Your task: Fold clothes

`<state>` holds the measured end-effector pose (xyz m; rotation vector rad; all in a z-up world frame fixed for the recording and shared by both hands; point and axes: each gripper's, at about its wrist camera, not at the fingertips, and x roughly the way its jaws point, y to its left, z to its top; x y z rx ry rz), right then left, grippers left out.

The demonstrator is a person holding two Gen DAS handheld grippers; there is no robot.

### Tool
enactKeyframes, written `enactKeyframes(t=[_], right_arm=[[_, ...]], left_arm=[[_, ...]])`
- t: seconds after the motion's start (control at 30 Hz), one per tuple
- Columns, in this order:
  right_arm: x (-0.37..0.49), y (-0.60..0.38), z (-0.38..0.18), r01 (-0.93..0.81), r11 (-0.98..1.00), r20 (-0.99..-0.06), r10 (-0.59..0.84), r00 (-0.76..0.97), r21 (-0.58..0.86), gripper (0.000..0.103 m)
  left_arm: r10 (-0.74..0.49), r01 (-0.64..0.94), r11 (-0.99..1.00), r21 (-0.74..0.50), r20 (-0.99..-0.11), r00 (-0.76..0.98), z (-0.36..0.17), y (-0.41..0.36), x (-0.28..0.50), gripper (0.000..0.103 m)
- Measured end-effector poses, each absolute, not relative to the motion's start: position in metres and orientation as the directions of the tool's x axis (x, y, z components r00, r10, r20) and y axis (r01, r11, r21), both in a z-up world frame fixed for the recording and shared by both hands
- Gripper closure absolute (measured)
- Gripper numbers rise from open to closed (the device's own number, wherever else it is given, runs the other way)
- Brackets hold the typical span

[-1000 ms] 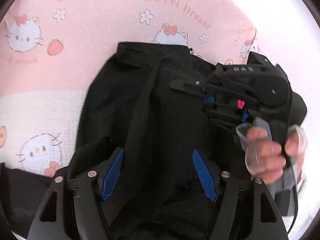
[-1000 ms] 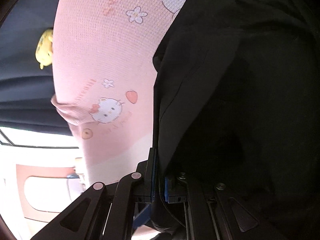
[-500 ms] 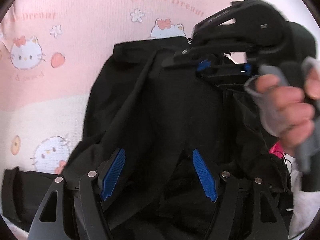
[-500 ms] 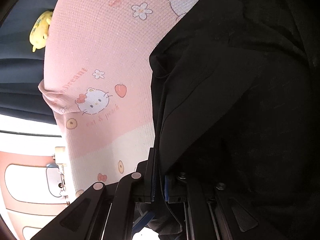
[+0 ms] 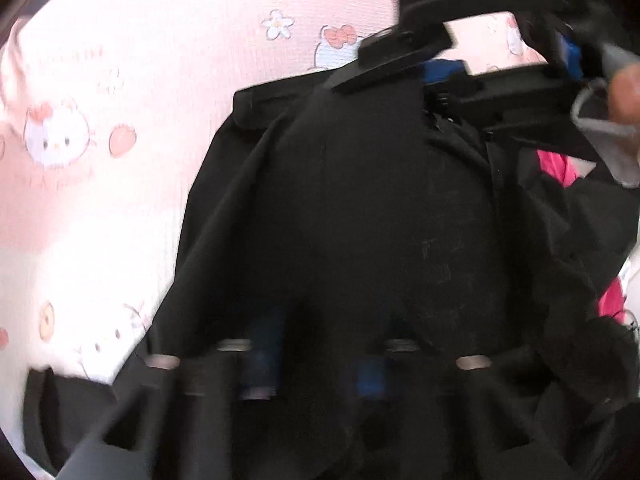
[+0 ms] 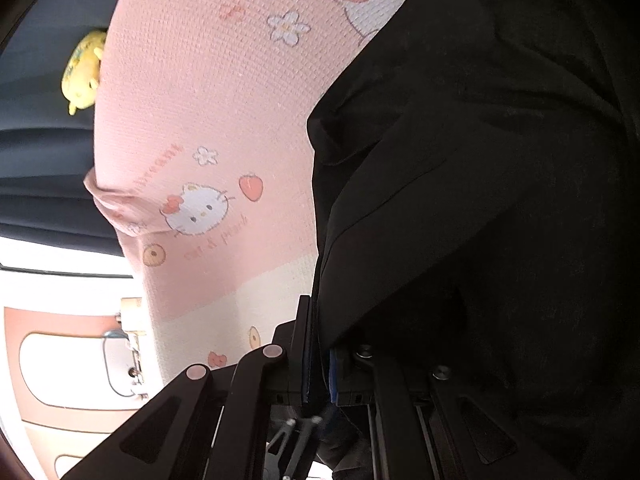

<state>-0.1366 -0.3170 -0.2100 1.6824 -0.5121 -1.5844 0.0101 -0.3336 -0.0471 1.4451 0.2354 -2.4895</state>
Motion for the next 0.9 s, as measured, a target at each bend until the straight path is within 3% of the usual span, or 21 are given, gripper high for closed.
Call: enactKeyframes(t=[0.17, 0.4, 0.7, 0.83, 0.9], right_arm=[[-0.134, -0.346, -0.196, 0.278, -0.634, -0.685, -0.713, 0.149, 0.721, 0.098], [-0.119, -0.424, -0.154, 0.459, -0.595, -0.717, -0.681, 0.147, 0.66, 0.098], [-0.101, -0.533, -0.116, 0.571, -0.5, -0.689, -0.705, 0.168, 0.651, 0.1], [-0.092, -0.567, -0.103, 0.654, -0.483, -0.732, -0.661, 0.164, 0.582, 0.1], [-0.085, -0.573, -0.103, 0.692, -0.477, -0.761, -0.627, 0.163, 0.542, 0.1]], left_arm=[[-0.135, 0.271, -0.963, -0.002, -0.863, -0.487, -0.037, -0.358, 0.015, 0.093], [-0.194, 0.4, -0.916, -0.021, -0.851, -0.489, -0.008, -0.444, 0.026, 0.094], [-0.332, 0.561, -0.825, 0.073, -0.865, -0.375, -0.01, -0.549, 0.05, 0.094], [-0.318, 0.669, -0.743, 0.024, -0.891, -0.322, -0.024, -0.602, 0.073, 0.094], [-0.272, 0.685, -0.726, -0.066, -0.887, -0.374, -0.024, -0.619, 0.089, 0.094]])
